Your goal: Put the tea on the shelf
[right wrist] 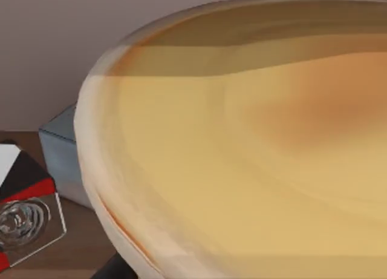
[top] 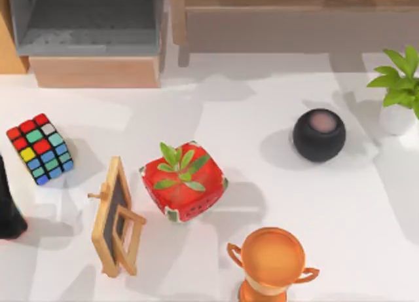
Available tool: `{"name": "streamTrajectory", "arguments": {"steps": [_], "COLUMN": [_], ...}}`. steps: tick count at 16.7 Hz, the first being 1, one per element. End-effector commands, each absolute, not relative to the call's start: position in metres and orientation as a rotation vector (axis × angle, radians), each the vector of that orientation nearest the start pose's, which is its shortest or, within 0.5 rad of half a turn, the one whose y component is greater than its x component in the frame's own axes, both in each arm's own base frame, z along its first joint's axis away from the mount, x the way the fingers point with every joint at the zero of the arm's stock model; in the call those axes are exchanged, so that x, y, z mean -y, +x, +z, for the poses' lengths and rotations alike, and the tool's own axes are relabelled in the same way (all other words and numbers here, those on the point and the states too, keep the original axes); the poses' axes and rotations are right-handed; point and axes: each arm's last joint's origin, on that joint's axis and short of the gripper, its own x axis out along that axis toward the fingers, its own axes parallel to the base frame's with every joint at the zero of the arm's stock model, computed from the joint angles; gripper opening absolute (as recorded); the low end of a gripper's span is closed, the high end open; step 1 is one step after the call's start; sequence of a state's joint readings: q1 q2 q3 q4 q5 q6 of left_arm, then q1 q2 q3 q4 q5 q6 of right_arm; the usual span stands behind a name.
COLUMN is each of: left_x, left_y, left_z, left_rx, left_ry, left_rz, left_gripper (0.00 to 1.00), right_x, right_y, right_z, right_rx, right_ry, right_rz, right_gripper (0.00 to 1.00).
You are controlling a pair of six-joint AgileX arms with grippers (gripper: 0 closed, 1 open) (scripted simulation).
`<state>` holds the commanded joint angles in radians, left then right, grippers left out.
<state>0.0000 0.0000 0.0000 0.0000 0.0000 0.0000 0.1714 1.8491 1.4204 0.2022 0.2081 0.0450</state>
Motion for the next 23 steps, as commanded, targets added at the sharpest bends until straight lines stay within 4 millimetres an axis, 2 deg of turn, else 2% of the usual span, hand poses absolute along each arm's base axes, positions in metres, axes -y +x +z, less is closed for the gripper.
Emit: {"name": "streamTrajectory", "arguments": {"steps": [6,12,23], "left_x": [0.001,0.001,0.001], "left_y": [0.106,0.106,0.106], "left_z": [0.16,0.16,0.16], "left_rx": [0.0,0.0,0.0], "left_ry": [0.0,0.0,0.0], "left_rz": [0.0,0.0,0.0], "left_gripper": [1.0,1.0,1.0], "right_x": [-0.074,-0.074,-0.074], "right_y": [0.458,0.461,0.461], "right_z": [0.269,0.267,0.267], "right_rx": [-0.196,-0.202,-0.202], "right_ry": [-0.012,-0.003,-0.003], "right_rz": [-0.021,-0.019,-0.019], "right_gripper": [0.0,0.0,0.83]}}
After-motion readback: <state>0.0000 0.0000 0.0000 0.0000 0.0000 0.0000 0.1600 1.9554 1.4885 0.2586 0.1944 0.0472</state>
